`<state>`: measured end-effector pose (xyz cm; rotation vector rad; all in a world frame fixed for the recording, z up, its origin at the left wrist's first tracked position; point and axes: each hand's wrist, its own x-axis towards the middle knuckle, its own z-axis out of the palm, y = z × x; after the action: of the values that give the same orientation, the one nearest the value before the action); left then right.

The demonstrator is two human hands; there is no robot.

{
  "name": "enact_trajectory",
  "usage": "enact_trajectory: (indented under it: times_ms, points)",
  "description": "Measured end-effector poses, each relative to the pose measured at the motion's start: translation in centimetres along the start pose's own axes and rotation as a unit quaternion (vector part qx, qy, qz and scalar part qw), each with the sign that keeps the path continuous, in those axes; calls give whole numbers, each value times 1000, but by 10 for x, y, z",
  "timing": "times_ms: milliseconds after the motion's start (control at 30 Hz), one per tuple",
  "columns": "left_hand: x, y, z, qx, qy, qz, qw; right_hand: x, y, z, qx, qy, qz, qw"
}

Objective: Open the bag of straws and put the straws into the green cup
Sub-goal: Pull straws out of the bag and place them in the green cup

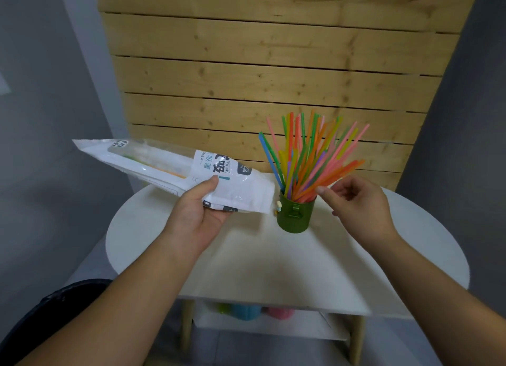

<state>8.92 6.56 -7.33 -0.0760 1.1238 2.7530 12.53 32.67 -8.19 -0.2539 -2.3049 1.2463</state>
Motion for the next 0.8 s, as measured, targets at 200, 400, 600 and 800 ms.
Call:
enact_trajectory:
  times_ms: [200,400,600,800]
  points:
    - [-2,1,1,6,-23,6,1000,-25,-15,4,-78,-220,150,961]
    - [-5,1,0,19,-68,-12,997,-48,-57,44,315,-242,291,870]
    - [-6,3,-5,46,-135,-43,989,-54,-78,76,443,-159,348,811]
    - [-8,8,-2,1,-132,-49,990,-62,-72,92,472,-195,398,762]
